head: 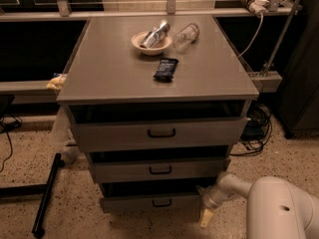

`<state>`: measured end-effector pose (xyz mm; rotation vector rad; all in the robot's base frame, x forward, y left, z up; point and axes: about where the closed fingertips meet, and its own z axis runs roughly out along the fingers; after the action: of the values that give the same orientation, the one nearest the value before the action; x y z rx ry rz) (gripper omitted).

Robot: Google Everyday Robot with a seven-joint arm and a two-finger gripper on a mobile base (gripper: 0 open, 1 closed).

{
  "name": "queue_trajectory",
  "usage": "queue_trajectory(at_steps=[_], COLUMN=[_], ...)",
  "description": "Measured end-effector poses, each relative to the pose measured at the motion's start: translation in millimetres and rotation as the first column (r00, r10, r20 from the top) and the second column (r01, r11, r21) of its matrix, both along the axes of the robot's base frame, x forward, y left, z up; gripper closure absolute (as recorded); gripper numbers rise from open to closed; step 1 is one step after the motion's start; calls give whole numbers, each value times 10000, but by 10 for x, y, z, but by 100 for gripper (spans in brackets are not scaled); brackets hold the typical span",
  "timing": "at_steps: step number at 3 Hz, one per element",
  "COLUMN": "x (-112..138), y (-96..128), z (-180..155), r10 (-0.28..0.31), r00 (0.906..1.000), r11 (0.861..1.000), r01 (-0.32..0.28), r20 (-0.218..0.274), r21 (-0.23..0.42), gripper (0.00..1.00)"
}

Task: Open bottom drawer

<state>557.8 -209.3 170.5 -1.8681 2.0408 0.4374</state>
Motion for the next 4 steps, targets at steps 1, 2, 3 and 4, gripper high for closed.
queue_trajectory(at_steps=[1,2,3,4], x=[-293,-599,-820,-820], y=[-23,-55,-84,-84], z=[69,59,50,87], r10=[68,36,-11,-11], r00=[9980,9915,9835,9835], r11=[9998,9988,9978,9978], r01=[-55,27,131,131], r20=[-622,-1303,-1806,-1806], r21=[205,481,650,650], gripper=[0,0,0,0])
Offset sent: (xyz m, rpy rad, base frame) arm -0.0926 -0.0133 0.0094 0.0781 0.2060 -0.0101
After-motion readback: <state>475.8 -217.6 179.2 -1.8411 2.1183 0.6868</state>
